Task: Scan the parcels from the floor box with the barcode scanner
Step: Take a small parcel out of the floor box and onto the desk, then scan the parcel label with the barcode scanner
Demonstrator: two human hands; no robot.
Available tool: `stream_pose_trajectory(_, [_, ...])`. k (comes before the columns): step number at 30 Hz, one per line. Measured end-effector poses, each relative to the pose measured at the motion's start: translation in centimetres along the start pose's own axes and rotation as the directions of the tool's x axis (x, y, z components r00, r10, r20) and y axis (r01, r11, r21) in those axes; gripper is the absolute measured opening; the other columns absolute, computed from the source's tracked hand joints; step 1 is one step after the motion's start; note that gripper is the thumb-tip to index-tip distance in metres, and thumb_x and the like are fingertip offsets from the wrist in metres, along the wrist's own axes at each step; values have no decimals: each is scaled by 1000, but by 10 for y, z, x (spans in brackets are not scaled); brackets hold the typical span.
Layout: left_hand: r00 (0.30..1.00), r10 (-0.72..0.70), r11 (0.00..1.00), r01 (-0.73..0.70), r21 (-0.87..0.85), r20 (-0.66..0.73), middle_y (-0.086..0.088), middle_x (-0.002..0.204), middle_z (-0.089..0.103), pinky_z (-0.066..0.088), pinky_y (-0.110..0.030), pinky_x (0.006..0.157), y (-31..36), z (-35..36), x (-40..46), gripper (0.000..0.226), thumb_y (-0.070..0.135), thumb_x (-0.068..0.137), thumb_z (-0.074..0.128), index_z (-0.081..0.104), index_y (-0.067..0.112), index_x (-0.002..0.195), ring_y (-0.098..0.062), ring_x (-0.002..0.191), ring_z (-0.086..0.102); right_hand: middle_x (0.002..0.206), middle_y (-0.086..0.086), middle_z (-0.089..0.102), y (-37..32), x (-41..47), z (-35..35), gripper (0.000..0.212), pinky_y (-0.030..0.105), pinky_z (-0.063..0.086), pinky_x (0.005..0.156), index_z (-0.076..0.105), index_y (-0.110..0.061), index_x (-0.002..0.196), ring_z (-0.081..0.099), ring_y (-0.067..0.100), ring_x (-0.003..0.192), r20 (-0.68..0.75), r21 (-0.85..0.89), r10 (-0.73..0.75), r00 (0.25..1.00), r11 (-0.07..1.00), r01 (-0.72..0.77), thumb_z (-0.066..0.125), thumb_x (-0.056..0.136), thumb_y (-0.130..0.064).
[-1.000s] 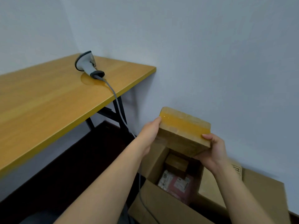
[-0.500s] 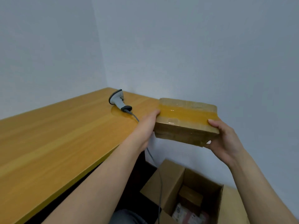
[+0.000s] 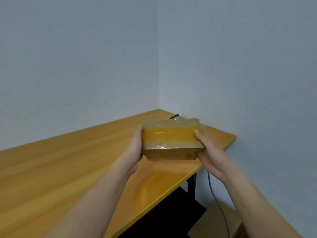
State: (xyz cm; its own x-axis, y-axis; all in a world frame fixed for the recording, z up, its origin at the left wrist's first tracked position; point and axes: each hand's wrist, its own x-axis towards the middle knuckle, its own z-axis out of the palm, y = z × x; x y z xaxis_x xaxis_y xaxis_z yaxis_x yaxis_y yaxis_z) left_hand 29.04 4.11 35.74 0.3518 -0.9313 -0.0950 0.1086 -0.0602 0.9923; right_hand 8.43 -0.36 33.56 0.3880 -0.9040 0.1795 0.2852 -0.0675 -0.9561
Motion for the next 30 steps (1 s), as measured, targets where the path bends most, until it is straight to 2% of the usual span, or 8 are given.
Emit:
stream_pose_trajectory(3, [999,-22,999,20,-34,-46,2,82,60,44,-33,73,-11,-20,10,39,50,99,32,57,24,83,-14,74,55,120,-9,69,23,21,15,47,30,50,87,46,-38,137,64,10,110,21,49,78,997,996,-79,56,92,-38])
stream_pose_trajectory(9, [983,-70,990,48,-132,-169,-9,119,57,38,-41,106,-35,-60,54,54,57,97,28,51,21,131,-25,110,52,128,2,65,67,69,37,41,40,47,100,53,-32,134,58,19,121,-55,123,134,989,984,-127,39,99,-48])
stream_pose_trajectory(12, [975,-53,979,8,-202,-217,-10,107,60,46,-37,90,-46,-65,56,55,58,95,33,55,18,126,-25,99,57,127,3,62,77,71,39,47,34,48,93,49,-27,136,58,15,115,-122,157,132,984,981,-112,36,99,-51])
stream_pose_trajectory(15, [956,-44,945,-54,-321,-290,-12,97,60,46,-35,95,-59,-69,68,58,53,96,39,54,6,125,-21,89,59,117,0,66,83,87,40,51,31,50,87,51,-21,135,61,13,109,-157,115,146,977,985,-129,36,98,-53])
stream_pose_trajectory(19, [963,-13,932,-86,-351,-270,-12,109,63,45,-33,99,-64,-72,71,60,55,94,40,56,4,121,-24,106,60,116,-2,70,94,97,44,43,33,46,98,65,-27,113,63,12,109,-205,13,117,972,993,-117,44,93,-59])
stream_pose_trajectory(23, [981,22,950,-80,-303,-191,-6,107,67,46,-25,85,-65,-70,70,51,57,94,38,61,13,105,-16,100,61,134,-8,61,103,97,43,90,44,38,111,56,-31,135,54,13,126,-236,-120,62,970,988,-92,55,63,-87])
stream_pose_trajectory(26, [981,40,953,-95,-286,-192,-6,123,63,47,-30,92,-67,-73,71,60,60,89,45,57,13,124,-19,112,60,135,-5,59,102,94,43,78,39,40,109,54,-27,138,52,13,127,-246,-98,35,969,993,-61,55,75,-73])
stream_pose_trajectory(30, [984,30,932,-92,-350,-177,-9,118,66,50,-42,92,-68,-77,68,72,63,76,60,50,11,125,-26,107,64,138,-4,57,99,91,43,47,32,42,101,52,-27,140,51,11,127,-190,-123,-17,982,992,-7,39,98,-45])
